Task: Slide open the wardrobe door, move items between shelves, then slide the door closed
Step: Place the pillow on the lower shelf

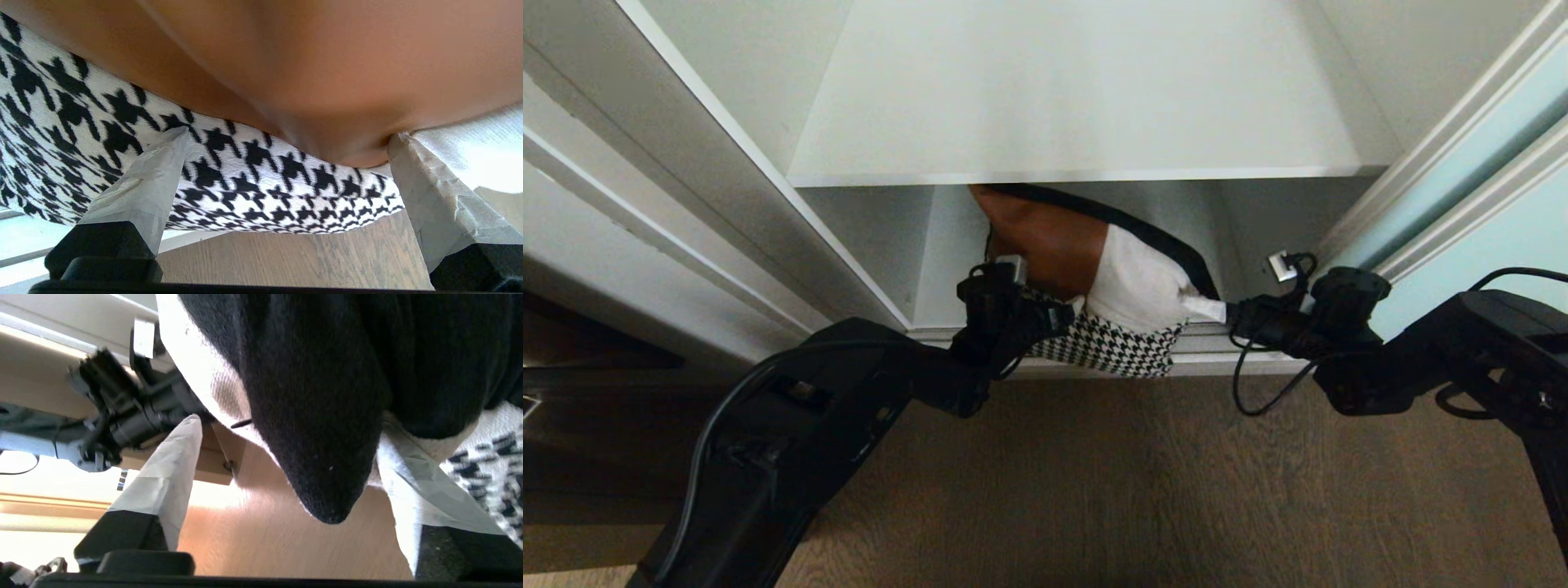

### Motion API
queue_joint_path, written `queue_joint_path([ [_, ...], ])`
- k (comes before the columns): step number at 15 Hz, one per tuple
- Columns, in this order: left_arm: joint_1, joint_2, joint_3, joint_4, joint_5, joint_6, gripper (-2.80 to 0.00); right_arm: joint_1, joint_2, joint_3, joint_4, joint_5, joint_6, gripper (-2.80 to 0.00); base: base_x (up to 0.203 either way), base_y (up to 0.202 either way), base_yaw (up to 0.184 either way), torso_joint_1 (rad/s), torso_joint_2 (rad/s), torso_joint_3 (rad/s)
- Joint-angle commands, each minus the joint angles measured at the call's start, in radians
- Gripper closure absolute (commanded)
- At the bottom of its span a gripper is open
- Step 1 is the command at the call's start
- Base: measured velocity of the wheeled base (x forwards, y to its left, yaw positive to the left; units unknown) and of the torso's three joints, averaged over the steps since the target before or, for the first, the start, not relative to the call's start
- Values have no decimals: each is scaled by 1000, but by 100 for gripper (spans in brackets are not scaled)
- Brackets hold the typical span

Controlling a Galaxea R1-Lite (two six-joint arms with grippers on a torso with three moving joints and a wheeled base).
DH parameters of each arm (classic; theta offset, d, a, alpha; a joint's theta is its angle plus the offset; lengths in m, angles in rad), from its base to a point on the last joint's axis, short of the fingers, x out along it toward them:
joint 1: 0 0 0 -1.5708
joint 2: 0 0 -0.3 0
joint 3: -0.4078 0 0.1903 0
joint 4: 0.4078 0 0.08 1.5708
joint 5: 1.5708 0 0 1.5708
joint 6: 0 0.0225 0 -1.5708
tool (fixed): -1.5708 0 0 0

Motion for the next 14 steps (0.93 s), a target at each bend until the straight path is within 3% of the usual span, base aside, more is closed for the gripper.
queue_joint_path([
  [1, 6, 24, -30, 1, 1, -2, -280, -10, -35, 55, -5, 5, -8, -280, 0, 0, 0, 0, 0, 0],
  [14, 18, 89, -130, 56, 22, 4, -280, -15, -130, 211, 8, 5, -47, -280, 0, 0, 0, 0, 0, 0],
])
